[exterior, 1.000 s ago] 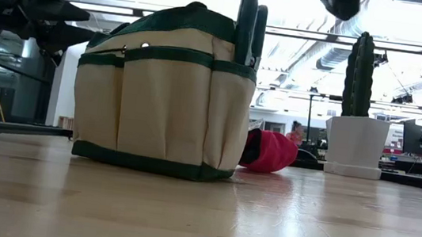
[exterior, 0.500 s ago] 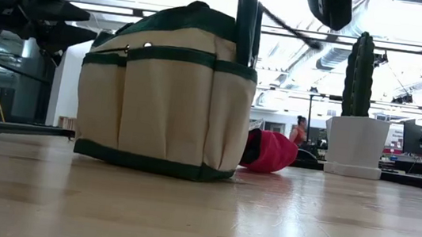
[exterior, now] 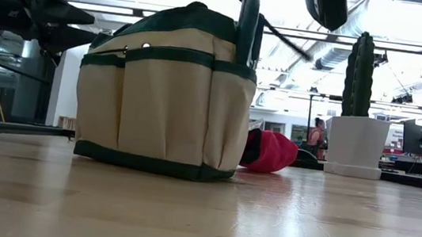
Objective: Pick & Place Garden tools in Gardening bag
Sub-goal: Put the green right shear scissors into the gardening bag
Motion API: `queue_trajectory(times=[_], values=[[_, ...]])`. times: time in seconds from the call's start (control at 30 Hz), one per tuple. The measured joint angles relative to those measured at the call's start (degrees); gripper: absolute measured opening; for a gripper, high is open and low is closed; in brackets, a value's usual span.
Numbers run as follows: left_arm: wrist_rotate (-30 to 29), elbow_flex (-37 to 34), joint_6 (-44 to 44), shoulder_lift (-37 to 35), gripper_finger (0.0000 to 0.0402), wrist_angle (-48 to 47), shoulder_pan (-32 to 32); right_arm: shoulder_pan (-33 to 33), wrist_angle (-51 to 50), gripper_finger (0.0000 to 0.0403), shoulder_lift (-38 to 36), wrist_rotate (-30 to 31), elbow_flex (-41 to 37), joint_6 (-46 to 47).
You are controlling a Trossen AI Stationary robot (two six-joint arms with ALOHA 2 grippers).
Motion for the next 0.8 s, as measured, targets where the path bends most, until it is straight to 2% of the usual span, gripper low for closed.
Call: queue_trajectory(times=[0.23,0.4,0.6,0.8], values=[[0.0,0.0,0.0,0.0,0.0174,0.0,0.0,-2.7,1.9,0.0004,-0.4,1.3,0.0,-0.6],[0.0,0.0,0.0,0.0,0.0174,-0.1,0.0,-2.3,3.6,0.0004,-0.8,1.2,0.0,-1.5],[0.6,0.0,0.0,0.0,0.0174,-0.1,0.0,1.1,2.1,0.0004,-3.0,2.0,0.1,-0.8],[0.7,0.0,-0.6,0.0,0.0174,-0.1,0.0,5.5,-5.4,0.0004,-3.5,2.8,0.1,7.5]])
